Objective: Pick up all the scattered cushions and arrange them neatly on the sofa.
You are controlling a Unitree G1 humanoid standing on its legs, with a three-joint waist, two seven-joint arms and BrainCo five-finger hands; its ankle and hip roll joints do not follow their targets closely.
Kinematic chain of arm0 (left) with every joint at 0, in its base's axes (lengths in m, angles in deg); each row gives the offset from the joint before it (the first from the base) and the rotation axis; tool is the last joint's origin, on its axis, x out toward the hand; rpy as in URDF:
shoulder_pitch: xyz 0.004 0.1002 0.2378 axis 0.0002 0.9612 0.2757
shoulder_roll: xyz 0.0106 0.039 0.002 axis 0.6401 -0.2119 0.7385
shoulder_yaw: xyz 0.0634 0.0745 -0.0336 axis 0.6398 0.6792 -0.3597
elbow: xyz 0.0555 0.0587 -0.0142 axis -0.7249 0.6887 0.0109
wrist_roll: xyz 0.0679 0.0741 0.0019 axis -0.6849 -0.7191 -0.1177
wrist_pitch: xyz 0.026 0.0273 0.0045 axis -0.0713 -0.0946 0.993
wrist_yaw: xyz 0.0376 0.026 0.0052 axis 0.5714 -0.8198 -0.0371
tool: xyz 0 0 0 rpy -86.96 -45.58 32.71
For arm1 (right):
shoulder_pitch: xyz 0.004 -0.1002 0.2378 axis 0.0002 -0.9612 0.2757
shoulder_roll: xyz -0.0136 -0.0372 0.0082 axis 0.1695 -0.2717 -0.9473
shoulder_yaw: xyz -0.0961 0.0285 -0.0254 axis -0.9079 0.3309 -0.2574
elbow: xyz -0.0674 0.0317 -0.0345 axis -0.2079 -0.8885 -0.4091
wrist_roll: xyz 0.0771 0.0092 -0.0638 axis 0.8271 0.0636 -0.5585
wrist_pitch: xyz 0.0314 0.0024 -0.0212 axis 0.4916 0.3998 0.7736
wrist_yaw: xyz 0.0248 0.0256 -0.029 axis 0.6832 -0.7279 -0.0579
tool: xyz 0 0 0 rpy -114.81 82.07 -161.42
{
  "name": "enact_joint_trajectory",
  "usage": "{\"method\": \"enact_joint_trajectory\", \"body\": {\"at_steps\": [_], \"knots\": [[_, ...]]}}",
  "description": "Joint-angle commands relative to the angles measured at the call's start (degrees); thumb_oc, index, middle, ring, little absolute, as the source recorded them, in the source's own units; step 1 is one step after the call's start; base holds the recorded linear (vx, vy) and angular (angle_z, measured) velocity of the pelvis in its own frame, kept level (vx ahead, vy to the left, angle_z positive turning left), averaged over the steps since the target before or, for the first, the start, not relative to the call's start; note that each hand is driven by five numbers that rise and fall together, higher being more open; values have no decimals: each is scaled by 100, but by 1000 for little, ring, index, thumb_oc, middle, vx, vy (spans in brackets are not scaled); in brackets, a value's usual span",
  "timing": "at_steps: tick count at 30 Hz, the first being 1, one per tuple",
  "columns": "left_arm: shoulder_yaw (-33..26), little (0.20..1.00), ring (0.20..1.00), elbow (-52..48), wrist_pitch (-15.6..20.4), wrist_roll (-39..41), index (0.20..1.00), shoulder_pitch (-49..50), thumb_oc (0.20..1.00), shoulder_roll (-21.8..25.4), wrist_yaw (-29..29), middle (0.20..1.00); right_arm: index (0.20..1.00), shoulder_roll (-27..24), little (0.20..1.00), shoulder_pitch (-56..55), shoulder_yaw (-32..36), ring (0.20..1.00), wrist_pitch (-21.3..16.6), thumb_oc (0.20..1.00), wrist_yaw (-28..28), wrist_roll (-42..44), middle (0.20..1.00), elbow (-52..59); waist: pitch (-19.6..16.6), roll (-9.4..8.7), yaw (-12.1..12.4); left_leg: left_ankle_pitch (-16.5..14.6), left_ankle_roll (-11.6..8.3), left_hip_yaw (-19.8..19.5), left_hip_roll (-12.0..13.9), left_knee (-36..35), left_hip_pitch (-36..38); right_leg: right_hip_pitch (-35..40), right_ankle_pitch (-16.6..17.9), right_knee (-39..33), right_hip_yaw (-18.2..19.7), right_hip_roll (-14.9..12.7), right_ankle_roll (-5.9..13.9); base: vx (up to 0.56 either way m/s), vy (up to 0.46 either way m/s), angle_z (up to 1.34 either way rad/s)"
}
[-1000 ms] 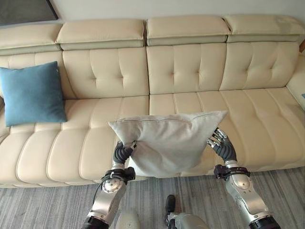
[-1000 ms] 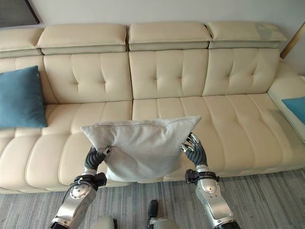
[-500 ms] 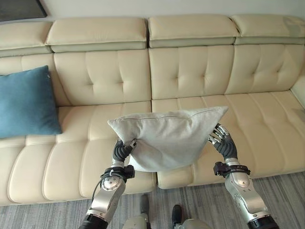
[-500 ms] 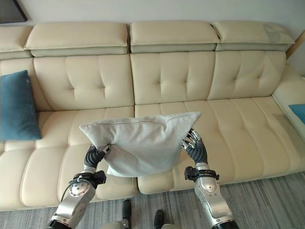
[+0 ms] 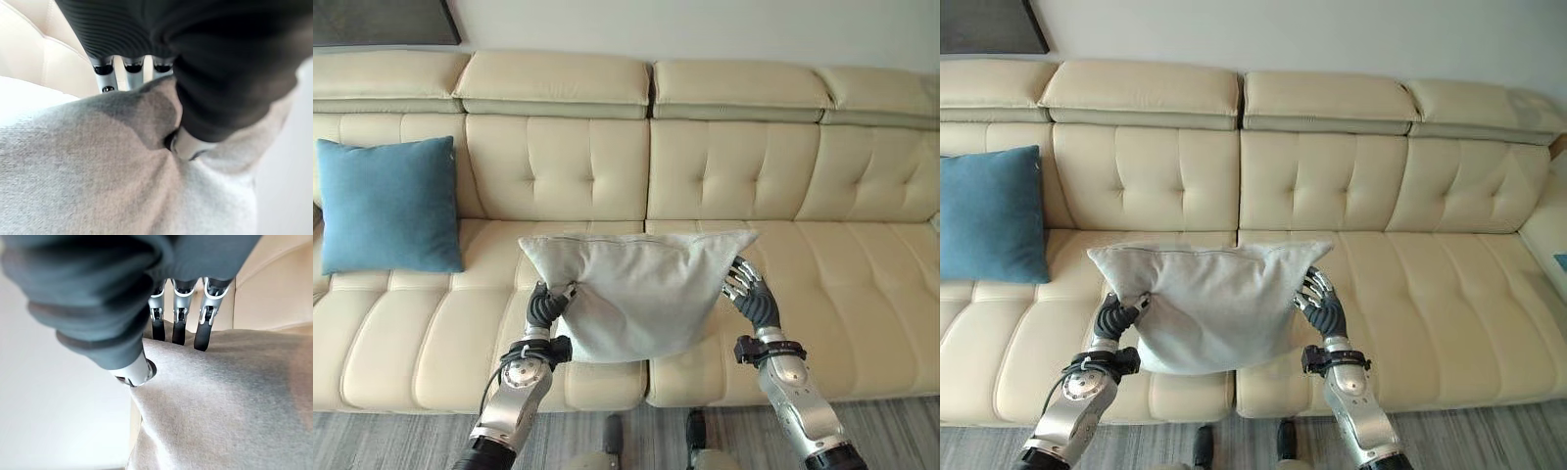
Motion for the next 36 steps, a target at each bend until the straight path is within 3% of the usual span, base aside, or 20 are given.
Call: {"method": "enact_joint_trajectory", "body": {"at_steps": [1, 9, 21, 29, 30, 31, 32, 33, 36], "knots": [[362, 200, 200, -455, 520, -194, 200, -851, 200, -199, 27, 200, 200, 39, 200, 835, -188, 200, -405, 200, -25, -29, 200, 172, -327, 103, 27, -799, -241, 200, 389, 1, 471, 88, -925, 372, -236, -71, 297, 82, -26, -1], [667, 200, 200, 289, 482, -177, 200, -2225, 200, -128, -370, 200, 200, -67, 200, 2057, -397, 200, -314, 200, -494, -43, 200, -441, -175, 114, 53, -764, -290, 120, 441, 13, 305, -47, -1015, 426, -279, -28, 238, 12, -31, 8], [930, 200, 200, 1111, 640, -48, 200, -3873, 200, 145, -755, 200, 200, -57, 200, 3442, -653, 200, -339, 200, -927, 170, 200, -1310, 477, 144, 55, -701, -329, -43, 456, 720, -1131, -1220, -980, 905, -207, -83, 123, -78, -20, 7], [1227, 200, 200, 2623, 596, -285, 200, -5080, 200, 266, -1110, 200, 200, -68, 200, 4462, -918, 200, -425, 200, -1173, 196, 200, -2292, 656, 140, 37, -551, -383, -82, 458, 743, -1546, -1597, -865, 900, -192, -114, 126, -12, -2, 1], [1328, 476, 476, 3093, 533, -307, 476, -5415, 476, 309, -1133, 476, 200, -122, 200, 4757, -1036, 200, -372, 200, -1246, 115, 200, -2679, 695, 143, 27, -523, -397, -74, 471, 692, -1527, -1601, -838, 865, -191, -102, 138, 0, 0, 0], [1329, 655, 655, 3100, 536, -305, 655, -5427, 655, 311, -1132, 655, 200, -123, 200, 4769, -1034, 200, -375, 200, -1245, 117, 200, -2686, 689, 139, 22, -500, -393, -77, 463, 684, -1547, -1618, -817, 853, -193, -109, 140, 0, 0, 0], [1397, 1000, 1000, 3317, 493, -317, 1000, -5598, 1000, 340, -1096, 1000, 912, -184, 912, 4940, -1102, 912, -317, 912, -1286, 25, 912, -2888, 706, 137, 12, -478, -399, -67, 463, 646, -1542, -1629, -796, 829, -194, -105, 150, 0, 0, 0], [1443, 1000, 1000, 3621, 473, -203, 1000, -5822, 1000, 443, -1070, 1000, 1000, -319, 1000, 5249, -1214, 1000, -168, 1000, -1351, -98, 1000, -3290, 729, 126, 19, -473, -409, -50, 472, 593, -1495, -1589, -780, 777, -199, -84, 164, 0, 0, 0], [1397, 1000, 1000, 4194, 442, 278, 1000, -6159, 1000, 595, -905, 1000, 1000, -650, 1000, 5754, -1357, 1000, 183, 1000, -1390, -249, 1000, -4075, 714, 107, 8, -432, -412, -36, 462, 488, -1428, -1533, -711, 664, -194, -75, 182, 0, 0, 0]]}}
